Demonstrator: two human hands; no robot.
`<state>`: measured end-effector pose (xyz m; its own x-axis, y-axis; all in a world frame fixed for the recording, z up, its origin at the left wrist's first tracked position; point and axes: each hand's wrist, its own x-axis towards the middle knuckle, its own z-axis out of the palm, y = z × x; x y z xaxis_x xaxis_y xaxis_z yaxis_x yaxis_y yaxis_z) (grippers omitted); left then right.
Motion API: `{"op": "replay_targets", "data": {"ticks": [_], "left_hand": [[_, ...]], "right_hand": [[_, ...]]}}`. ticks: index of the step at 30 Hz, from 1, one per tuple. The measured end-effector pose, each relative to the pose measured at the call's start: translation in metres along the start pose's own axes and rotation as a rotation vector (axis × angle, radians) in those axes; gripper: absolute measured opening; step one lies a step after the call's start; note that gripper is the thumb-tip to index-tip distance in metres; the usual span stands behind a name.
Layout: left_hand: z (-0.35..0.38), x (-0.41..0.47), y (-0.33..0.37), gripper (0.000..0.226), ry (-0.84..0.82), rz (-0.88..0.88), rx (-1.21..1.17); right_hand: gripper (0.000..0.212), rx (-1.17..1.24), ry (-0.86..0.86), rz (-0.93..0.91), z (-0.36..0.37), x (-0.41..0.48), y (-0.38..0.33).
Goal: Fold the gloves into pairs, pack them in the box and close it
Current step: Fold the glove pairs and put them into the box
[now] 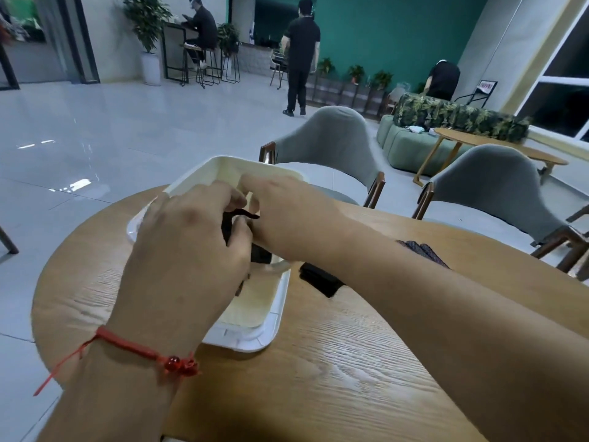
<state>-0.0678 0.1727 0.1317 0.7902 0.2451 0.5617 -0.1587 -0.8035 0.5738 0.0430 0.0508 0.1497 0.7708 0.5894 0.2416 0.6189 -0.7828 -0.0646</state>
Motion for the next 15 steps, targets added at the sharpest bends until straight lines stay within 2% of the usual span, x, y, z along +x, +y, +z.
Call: {"op": "replay_targets", "data": {"ticks": [5, 15], "left_hand": [[0.017, -0.007, 0.019, 0.020, -0.013, 0.093, -0.039], [0.064, -0.027, 0.062, 0.008, -0.052, 0.291, -0.040]], "right_hand": [[0.033, 0.155, 0.180, 0.095, -0.013, -0.055, 0.024], [0.028, 0.377, 0.315, 0.238, -0.016, -0.137, 0.081]]}}
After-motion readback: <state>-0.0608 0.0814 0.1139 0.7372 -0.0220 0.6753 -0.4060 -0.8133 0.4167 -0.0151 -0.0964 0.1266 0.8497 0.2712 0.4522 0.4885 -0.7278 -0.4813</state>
